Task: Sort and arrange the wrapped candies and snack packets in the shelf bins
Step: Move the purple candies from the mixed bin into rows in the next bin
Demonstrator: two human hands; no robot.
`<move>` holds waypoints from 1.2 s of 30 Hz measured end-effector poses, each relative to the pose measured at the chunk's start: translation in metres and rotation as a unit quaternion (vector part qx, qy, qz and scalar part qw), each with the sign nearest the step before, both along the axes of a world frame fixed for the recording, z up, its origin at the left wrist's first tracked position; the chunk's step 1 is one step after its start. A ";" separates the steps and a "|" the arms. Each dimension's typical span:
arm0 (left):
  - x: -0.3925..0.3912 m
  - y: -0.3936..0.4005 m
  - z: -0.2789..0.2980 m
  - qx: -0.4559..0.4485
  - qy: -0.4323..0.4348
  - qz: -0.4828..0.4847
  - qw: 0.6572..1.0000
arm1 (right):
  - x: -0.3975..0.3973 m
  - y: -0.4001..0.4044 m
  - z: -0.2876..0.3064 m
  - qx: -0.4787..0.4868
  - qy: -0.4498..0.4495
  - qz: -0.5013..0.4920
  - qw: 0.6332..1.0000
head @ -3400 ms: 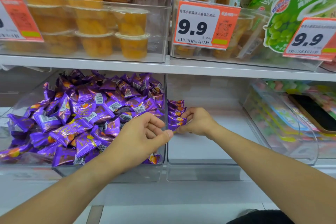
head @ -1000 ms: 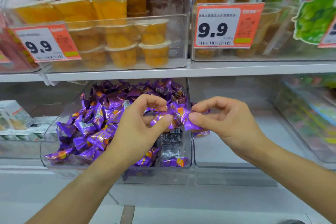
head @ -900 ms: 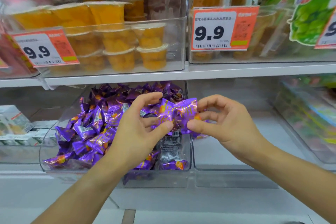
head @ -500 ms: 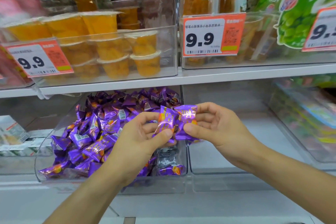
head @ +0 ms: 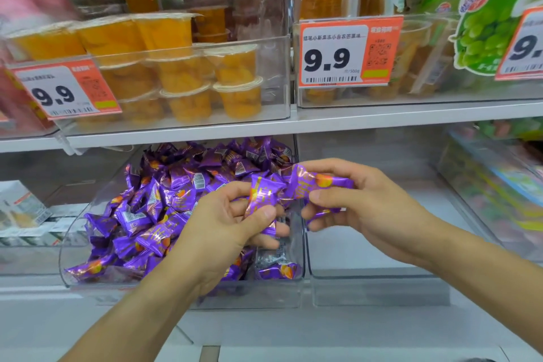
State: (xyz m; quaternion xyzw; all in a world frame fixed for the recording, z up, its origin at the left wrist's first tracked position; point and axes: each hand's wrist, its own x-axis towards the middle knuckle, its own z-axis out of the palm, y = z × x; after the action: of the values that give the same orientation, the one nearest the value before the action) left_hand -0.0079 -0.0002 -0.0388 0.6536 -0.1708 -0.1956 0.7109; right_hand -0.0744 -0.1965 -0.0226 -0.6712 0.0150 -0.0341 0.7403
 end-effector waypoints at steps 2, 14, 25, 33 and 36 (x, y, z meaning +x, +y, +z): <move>0.001 0.000 0.002 -0.007 0.003 -0.005 1.000 | -0.002 -0.001 0.001 -0.032 -0.008 0.019 0.999; -0.007 -0.006 0.001 0.033 -0.008 -0.135 0.990 | -0.006 0.001 0.000 -0.134 -0.026 0.074 0.988; -0.012 -0.010 0.005 -0.017 0.012 -0.109 0.994 | -0.004 0.013 -0.009 -0.061 -0.071 -0.048 0.994; -0.018 -0.021 0.000 -0.049 -0.012 0.006 0.999 | -0.008 0.018 -0.011 -0.131 -0.106 -0.071 0.983; -0.017 -0.019 0.002 -0.043 -0.023 0.001 0.999 | -0.010 0.018 -0.009 -0.149 -0.129 -0.042 0.980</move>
State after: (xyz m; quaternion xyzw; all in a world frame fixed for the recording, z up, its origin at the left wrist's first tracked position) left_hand -0.0247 -0.0189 -0.0365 0.6267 -0.1952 -0.1721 0.7345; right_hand -0.0840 -0.1786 -0.0318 -0.7625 -0.0572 -0.1533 0.6260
